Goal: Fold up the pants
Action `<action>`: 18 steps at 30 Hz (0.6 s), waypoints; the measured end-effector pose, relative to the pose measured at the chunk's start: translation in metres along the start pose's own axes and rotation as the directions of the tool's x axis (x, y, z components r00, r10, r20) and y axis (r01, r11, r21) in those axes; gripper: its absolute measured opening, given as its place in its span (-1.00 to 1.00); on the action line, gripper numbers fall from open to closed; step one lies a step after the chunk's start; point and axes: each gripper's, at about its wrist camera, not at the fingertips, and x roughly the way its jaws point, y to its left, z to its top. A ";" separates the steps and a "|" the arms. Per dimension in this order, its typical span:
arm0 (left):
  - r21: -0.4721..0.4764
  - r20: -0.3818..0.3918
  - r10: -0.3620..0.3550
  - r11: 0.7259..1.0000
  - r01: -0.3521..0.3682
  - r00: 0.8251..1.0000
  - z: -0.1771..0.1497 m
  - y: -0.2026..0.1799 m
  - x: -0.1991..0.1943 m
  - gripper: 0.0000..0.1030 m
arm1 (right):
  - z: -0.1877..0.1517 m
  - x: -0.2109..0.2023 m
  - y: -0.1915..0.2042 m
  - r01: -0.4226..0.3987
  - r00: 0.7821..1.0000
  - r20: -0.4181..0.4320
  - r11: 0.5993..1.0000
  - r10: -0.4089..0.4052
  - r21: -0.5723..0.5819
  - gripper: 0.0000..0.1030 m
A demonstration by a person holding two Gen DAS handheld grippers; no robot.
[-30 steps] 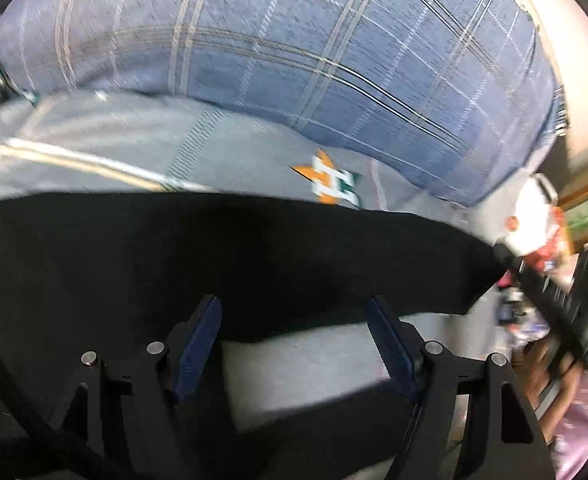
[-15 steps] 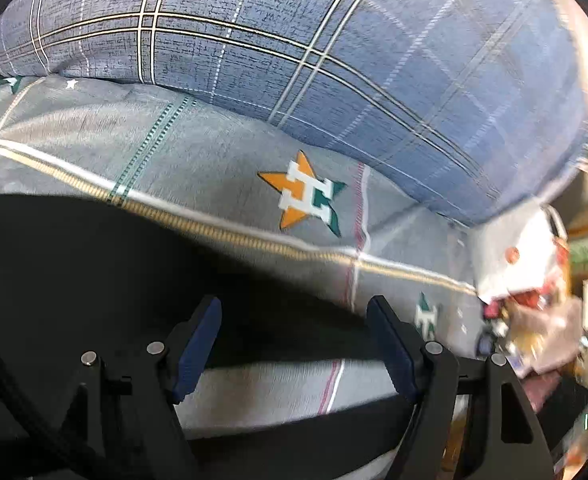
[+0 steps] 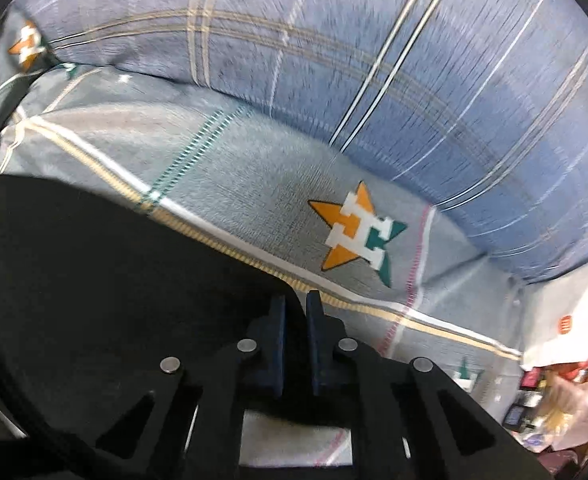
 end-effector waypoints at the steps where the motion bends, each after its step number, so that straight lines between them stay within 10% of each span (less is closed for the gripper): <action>1: -0.021 0.014 -0.029 0.999 0.029 0.999 -0.007 0.006 -0.010 -0.83 | 0.001 -0.001 -0.002 0.004 1.000 0.005 1.000 -0.004 0.001 -0.88; 7: -0.019 0.137 -0.148 0.988 0.152 0.979 -0.068 0.032 -0.067 -0.88 | 0.001 -0.006 -0.004 -0.010 1.000 0.003 1.000 0.010 -0.012 -0.88; 16: 0.052 0.042 -0.267 0.963 0.265 0.963 -0.103 0.044 -0.061 -0.90 | -0.041 -0.029 0.002 0.006 1.000 0.025 0.997 -0.004 -0.073 -0.88; 18: 0.061 0.022 -0.248 0.967 0.246 0.969 -0.101 0.043 -0.058 -0.13 | -0.052 -0.029 0.001 0.029 1.000 0.009 0.997 -0.029 -0.071 -0.88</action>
